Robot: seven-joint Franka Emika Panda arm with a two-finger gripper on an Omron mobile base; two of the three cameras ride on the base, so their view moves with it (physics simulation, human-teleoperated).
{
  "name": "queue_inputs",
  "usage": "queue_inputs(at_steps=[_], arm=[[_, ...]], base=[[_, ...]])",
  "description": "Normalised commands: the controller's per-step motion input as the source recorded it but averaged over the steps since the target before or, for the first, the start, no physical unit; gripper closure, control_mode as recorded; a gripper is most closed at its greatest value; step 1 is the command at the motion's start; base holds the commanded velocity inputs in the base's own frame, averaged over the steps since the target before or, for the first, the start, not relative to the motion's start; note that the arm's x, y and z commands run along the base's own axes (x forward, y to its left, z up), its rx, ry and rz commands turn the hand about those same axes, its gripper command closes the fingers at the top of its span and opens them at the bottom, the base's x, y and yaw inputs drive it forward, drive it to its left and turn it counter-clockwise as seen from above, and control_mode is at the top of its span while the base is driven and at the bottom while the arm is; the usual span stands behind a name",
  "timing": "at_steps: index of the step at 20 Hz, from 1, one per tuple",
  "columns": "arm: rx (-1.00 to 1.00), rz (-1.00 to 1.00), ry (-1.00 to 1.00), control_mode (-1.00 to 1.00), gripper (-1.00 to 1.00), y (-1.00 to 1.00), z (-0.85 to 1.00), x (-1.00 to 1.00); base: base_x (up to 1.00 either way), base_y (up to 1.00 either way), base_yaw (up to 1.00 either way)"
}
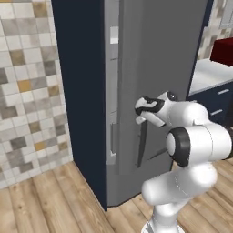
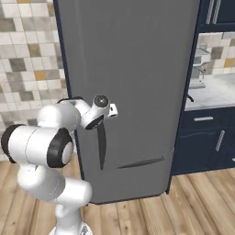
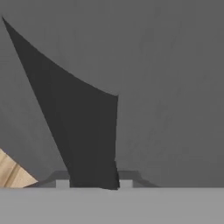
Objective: Retrieve the butter from the fridge and place it on a plate on the dining table. Then retrieve the butter knife by the fridge and place it near the plate.
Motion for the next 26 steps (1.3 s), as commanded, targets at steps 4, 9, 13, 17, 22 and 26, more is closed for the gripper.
queue_inputs(at_steps=[4, 9, 13, 17, 22, 26], arm=[[0.0, 0.0, 0.2, -1.0, 1.0, -1.0, 0.03, -1.0], [0.0, 0.0, 0.29, -1.0, 1.0, -1.0, 0.01, -0.84], [0.0, 0.0, 0.35, -1.0, 1.0, -1.0, 0.08, -0.48], [0.0, -0.03, 0.18, -1.0, 1.0, -0.53, 0.01, -0.31], [0.0, 0.0, -0.02, -1.0, -1.0, 0.0, 0.01, -0.18], [-0.07, 0.01, -0.3, -1.0, -1.0, 0.05, 0.52, -0.96]], base=[[0.0, 0.0, 0.0], [0.0, 0.0, 0.0], [0.0, 0.0, 0.0], [0.0, 0.0, 0.0], [0.0, 0.0, 0.0], [0.0, 0.0, 0.0]])
